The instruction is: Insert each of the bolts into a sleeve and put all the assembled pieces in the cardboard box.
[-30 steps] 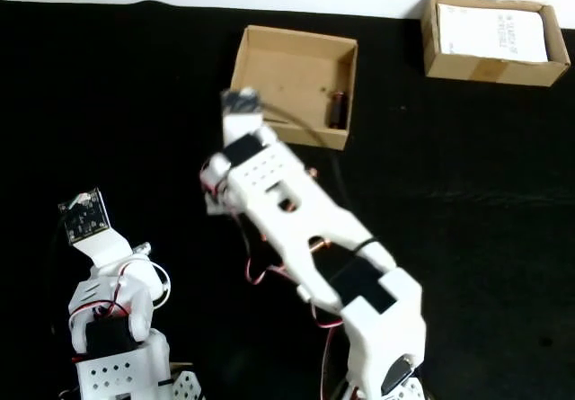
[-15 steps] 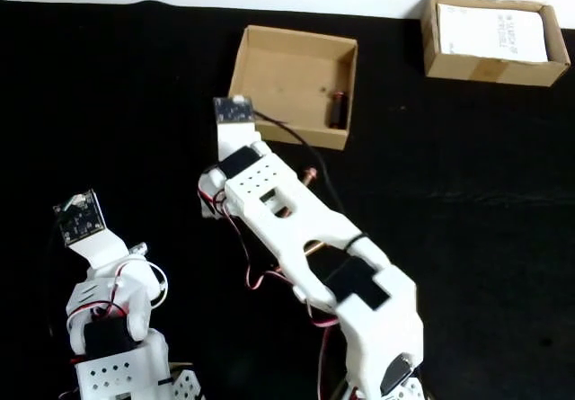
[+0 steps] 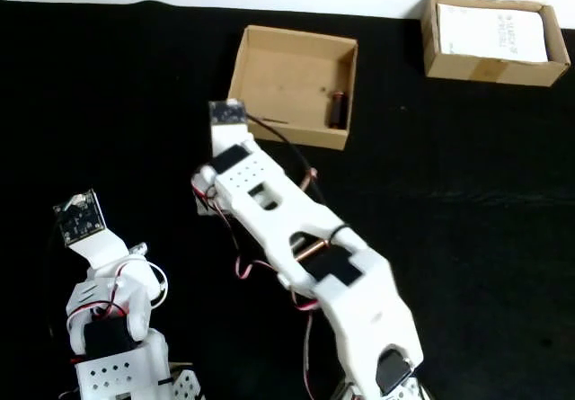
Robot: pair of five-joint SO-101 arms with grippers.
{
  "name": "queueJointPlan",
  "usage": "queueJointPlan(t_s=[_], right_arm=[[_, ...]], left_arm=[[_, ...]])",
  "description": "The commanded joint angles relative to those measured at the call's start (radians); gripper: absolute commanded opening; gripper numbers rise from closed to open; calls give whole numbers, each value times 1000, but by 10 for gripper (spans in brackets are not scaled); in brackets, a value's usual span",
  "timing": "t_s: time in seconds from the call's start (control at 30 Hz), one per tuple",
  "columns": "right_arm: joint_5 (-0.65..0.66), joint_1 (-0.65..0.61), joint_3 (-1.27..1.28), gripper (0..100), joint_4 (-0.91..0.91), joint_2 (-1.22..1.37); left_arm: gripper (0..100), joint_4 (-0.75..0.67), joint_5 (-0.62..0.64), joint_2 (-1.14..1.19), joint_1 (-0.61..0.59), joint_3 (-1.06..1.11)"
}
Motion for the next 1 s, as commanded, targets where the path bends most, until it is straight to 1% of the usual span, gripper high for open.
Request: queueJointPlan(t_s=[0.0, 0.03, 0.07, 0.1, 0.27, 0.47, 0.53, 0.6, 0.67, 0.73, 0.8, 0.87, 0.97], right_arm=[[-3, 10, -125, 82, 31, 61], [-3, 10, -153, 27, 51, 77], [-5, 10, -179, 0, 74, 93], [-8, 10, -203, 16, 105, 102], [-3, 19, -340, 7, 259, 107], [0, 70, -624, 7, 472, 61], [0, 90, -722, 7, 544, 35], [2, 108, -823, 7, 624, 7], [14, 124, -900, 7, 665, -30], [52, 150, -909, 7, 664, -105], [69, 165, -868, 7, 664, -203], [69, 163, -760, 7, 664, -311], [69, 143, -516, 7, 664, -509]], left_arm=[[10, 3, -8, -10, -10, 13], [10, 3, -8, -10, -10, 13], [10, 3, -8, -10, -10, 13], [10, 0, -8, -10, -8, 13], [10, -3, -8, -10, 12, 13], [10, -5, 2, -10, 18, 12], [11, -6, 43, -10, 18, 5], [34, -3, 61, -4, 28, -7], [89, 3, 64, -2, 51, -15], [136, 3, 64, -2, 79, -19], [146, 3, 64, -2, 108, -22], [139, 3, 64, -2, 150, -42], [140, 5, 64, -1, 214, -113]])
